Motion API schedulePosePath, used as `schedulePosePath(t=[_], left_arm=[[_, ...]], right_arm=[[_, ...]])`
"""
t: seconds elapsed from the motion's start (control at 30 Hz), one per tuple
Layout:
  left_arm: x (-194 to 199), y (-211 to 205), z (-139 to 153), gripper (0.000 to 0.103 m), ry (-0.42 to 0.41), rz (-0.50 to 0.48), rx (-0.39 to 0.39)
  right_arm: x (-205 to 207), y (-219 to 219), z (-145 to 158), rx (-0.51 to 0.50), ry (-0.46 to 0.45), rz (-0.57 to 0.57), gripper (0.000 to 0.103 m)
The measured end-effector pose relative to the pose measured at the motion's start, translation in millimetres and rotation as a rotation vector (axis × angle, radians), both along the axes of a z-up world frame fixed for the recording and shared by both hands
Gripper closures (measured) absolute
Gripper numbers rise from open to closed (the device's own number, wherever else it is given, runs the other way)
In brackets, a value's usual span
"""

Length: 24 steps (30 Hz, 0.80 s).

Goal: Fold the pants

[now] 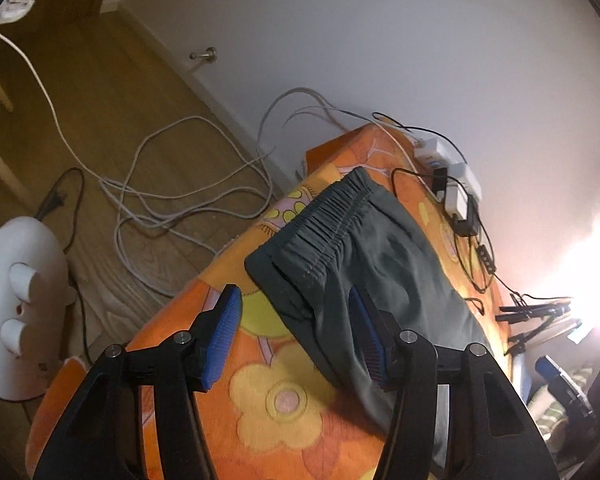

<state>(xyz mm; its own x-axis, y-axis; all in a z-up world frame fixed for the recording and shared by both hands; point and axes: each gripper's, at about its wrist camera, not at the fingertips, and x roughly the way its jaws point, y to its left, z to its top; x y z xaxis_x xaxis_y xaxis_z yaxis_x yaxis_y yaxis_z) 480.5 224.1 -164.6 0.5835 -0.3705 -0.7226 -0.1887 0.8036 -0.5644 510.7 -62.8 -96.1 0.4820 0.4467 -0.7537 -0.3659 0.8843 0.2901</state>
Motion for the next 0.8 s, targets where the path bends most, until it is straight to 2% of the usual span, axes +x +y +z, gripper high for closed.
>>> schedulePosePath(t=[0.17, 0.33, 0.4, 0.43, 0.47, 0.5, 0.53, 0.67, 0.8], left_arm=[[8.4, -3.1, -0.2, 0.048, -0.022, 0.028, 0.031], [9.9, -8.5, -1.7, 0.049, -0.061, 0.067, 0.076], [10.1, -12.2, -1.6, 0.052, -0.075, 0.081, 0.106], [10.1, -14.6, -2.0, 0.066, -0.079, 0.085, 0.126], [10.7, -16.3, -3.4, 0.075, -0.079, 0.081, 0.131], [9.9, -18.5, -3.9, 0.076, -0.088, 0.079, 0.141], [7.7, -21.4, -2.6, 0.084, -0.114, 0.076, 0.163], [0.6, -31.7, 6.4, 0.09, -0.192, 0.046, 0.219], [-5.2, -41.9, 13.4, 0.09, -0.254, 0.009, 0.257]], right_arm=[[37.0, 30.8, -14.2, 0.024, 0.061, 0.007, 0.051], [71.0, 48.5, -31.5, 0.096, 0.154, -0.007, 0.051], [82.0, 55.1, -36.4, 0.115, 0.181, -0.009, 0.051], [88.9, 60.6, -38.7, 0.123, 0.194, -0.009, 0.051], [95.8, 66.5, -40.5, 0.128, 0.207, -0.007, 0.051], [100.1, 69.6, -41.5, 0.133, 0.214, -0.009, 0.051], [108.3, 75.9, -42.8, 0.143, 0.229, -0.011, 0.051], [136.1, 98.1, -49.2, 0.163, 0.29, -0.018, 0.044], [158.5, 127.8, -56.6, 0.133, 0.315, -0.008, 0.044]])
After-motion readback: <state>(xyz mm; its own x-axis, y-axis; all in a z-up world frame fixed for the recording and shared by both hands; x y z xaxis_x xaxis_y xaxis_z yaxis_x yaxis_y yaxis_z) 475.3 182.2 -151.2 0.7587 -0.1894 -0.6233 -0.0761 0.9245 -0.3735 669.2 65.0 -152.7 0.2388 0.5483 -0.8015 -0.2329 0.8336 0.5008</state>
